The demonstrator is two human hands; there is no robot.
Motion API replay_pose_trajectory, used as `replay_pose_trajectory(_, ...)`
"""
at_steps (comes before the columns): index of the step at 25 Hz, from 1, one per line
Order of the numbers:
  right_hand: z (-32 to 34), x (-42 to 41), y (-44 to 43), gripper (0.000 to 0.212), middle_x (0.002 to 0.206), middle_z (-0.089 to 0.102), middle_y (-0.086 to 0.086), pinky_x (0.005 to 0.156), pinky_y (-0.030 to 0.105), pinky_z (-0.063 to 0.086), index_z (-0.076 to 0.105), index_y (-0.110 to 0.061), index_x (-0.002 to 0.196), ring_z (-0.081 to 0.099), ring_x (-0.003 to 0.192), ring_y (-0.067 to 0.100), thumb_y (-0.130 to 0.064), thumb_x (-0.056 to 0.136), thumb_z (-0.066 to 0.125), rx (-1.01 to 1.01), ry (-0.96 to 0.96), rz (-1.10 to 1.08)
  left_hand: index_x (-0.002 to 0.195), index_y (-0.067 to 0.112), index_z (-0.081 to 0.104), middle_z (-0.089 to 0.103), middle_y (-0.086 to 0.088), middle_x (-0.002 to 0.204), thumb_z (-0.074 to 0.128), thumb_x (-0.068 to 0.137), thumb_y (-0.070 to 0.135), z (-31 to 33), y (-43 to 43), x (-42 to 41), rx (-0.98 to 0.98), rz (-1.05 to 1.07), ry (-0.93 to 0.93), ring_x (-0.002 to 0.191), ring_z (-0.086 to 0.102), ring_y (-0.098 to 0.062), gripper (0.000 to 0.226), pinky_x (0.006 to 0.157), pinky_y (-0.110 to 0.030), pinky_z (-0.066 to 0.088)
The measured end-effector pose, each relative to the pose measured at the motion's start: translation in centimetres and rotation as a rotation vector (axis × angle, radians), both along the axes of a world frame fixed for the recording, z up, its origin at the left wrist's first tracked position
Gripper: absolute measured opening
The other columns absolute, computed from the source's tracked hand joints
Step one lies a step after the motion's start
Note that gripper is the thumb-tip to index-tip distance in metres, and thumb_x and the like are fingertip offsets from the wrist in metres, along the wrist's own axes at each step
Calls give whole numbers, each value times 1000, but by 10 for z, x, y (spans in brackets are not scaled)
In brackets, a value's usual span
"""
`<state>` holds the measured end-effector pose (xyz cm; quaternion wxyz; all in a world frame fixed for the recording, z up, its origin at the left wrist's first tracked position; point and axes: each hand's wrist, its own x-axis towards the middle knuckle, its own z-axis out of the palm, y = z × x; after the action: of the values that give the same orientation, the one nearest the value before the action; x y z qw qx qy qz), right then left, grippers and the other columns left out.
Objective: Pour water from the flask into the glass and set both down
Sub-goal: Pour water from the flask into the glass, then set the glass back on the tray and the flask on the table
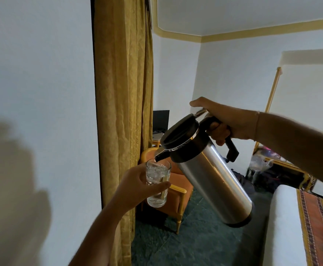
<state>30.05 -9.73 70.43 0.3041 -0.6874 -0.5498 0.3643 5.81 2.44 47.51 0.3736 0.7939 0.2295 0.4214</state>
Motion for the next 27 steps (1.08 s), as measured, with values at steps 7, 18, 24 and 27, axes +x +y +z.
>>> replay_pose_trajectory(7,-92,8,-13,72,39,27,-4,58,35,9,32,-19,45,14,41,15,-71,95,37,220,546,-190,107,43,77,86,27,103,98,74,51,-23,-7,-12,-88,59,12,95,84,3,41,74,-11,64)
replay_pose_trajectory(18,-276,14,-22,48,42,33,-10,35,16,25,44,-23,52,24,35,10,-48,93,43,440,966,-548,135,35,70,83,23,115,96,73,55,-120,-19,-21,-253,96,173,112,78,-4,71,87,-16,65)
replay_pose_trajectory(24,-427,18,-21,33,49,34,-8,41,21,23,36,-24,52,26,45,12,-35,83,41,415,922,-743,149,23,61,74,-2,143,90,70,60,-238,-17,-30,-320,203,394,128,71,-27,92,105,-46,65)
replay_pose_trajectory(27,-502,22,-20,26,51,31,-5,44,26,20,28,-22,60,21,48,14,-31,80,43,385,926,-864,146,22,63,75,-3,140,98,74,49,-306,-15,-36,-381,232,456,127,71,-26,84,105,-50,65)
